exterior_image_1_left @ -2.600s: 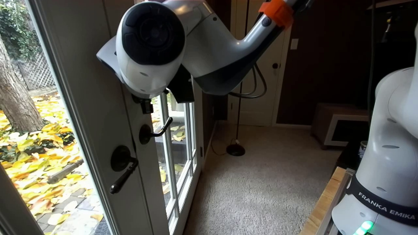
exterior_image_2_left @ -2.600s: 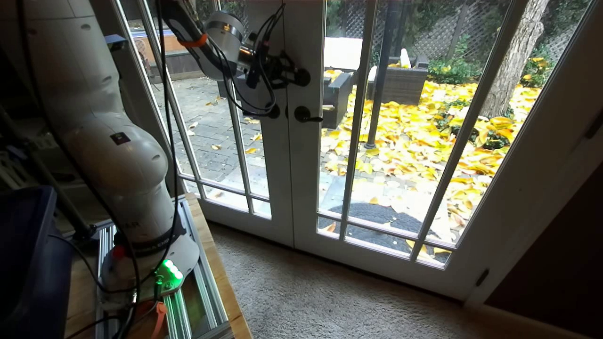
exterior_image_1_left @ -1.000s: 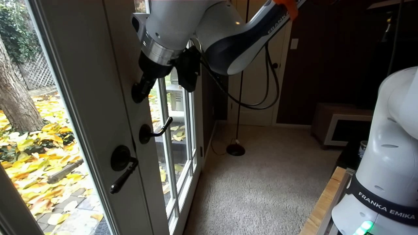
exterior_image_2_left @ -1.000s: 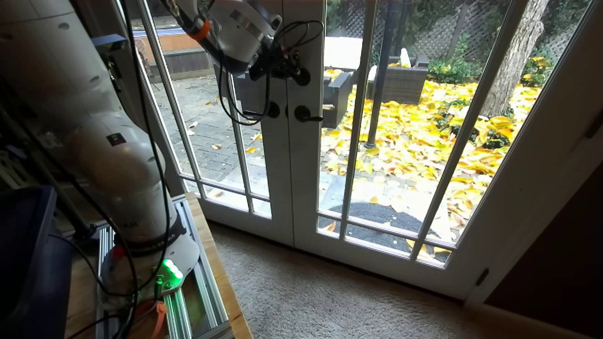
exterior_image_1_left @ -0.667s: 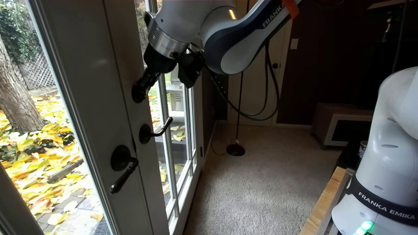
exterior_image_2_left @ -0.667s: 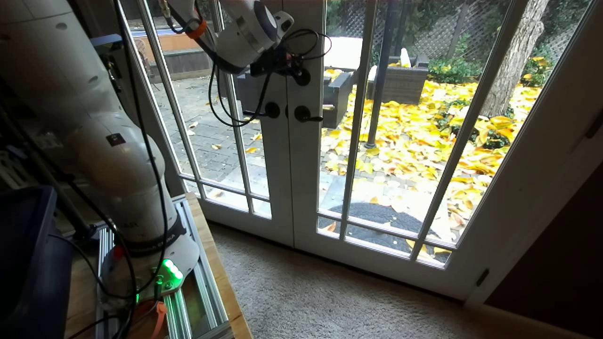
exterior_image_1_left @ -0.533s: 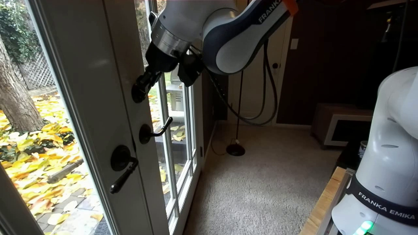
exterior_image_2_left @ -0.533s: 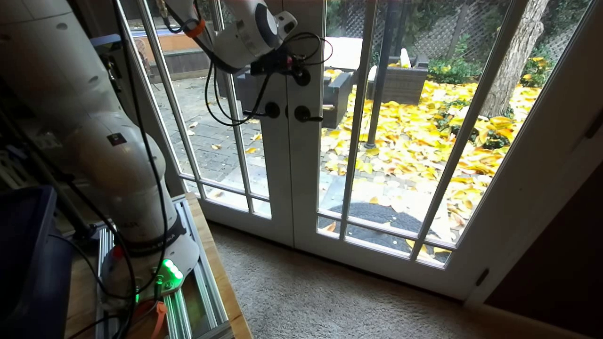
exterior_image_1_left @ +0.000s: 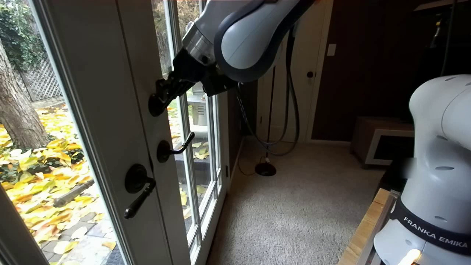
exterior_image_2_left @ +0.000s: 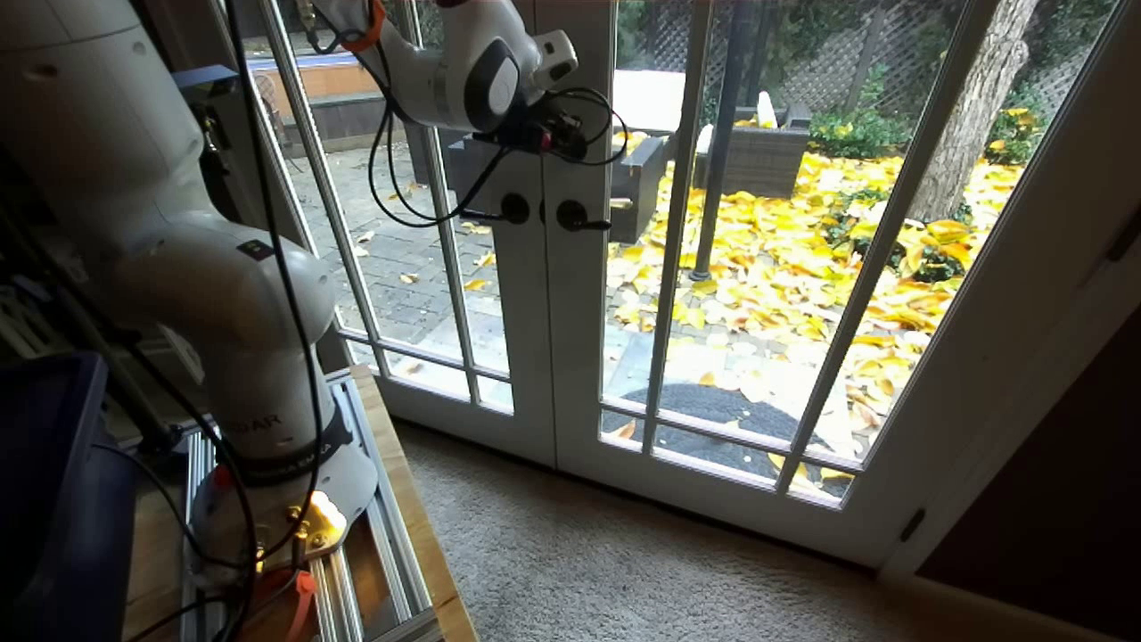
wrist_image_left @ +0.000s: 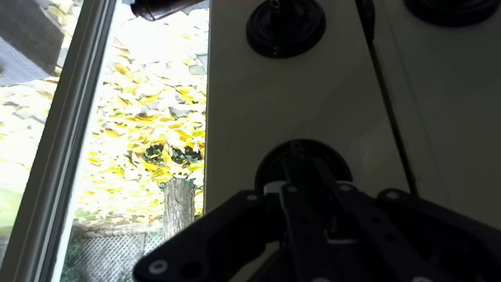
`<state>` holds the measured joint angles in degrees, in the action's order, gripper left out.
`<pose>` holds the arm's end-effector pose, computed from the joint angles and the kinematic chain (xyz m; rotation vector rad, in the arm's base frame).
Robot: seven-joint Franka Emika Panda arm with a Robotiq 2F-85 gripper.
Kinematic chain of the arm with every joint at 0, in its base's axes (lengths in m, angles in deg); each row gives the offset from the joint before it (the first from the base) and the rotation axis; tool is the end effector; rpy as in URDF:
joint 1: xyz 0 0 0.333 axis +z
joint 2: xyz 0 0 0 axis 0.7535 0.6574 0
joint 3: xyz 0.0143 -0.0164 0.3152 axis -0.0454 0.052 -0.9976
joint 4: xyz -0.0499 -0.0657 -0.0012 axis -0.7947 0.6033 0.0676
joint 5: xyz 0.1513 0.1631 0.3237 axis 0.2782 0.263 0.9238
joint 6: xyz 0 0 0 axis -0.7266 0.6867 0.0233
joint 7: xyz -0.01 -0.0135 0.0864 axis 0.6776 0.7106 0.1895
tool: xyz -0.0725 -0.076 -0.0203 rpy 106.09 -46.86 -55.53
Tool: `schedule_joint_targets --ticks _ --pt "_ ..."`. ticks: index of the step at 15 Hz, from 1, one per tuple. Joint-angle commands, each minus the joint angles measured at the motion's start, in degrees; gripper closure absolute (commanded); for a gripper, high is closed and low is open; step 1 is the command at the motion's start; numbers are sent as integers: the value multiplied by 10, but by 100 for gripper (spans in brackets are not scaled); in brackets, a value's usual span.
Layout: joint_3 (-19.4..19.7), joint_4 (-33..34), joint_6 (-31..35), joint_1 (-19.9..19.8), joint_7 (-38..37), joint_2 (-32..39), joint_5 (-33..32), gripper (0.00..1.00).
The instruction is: Turn the lock on the door to the right
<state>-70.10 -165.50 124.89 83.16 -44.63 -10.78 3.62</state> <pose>0.4563 0.2270 0.4271 -2.6619 -0.5845 -1.1116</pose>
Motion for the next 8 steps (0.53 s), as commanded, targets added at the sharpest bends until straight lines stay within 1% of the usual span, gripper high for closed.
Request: schedule_joint_targets --ticks 1,2,4,6,8 --pt "91 -30 -4 145 70 -63 154 97" --pt "121 -31 -12 175 94 -78 189 97" --pt "175 -30 -20 224 127 -103 236 97" --pt "229 -32 -17 283 144 -136 264 97" --pt "281 -38 -10 333 155 -168 275 97"
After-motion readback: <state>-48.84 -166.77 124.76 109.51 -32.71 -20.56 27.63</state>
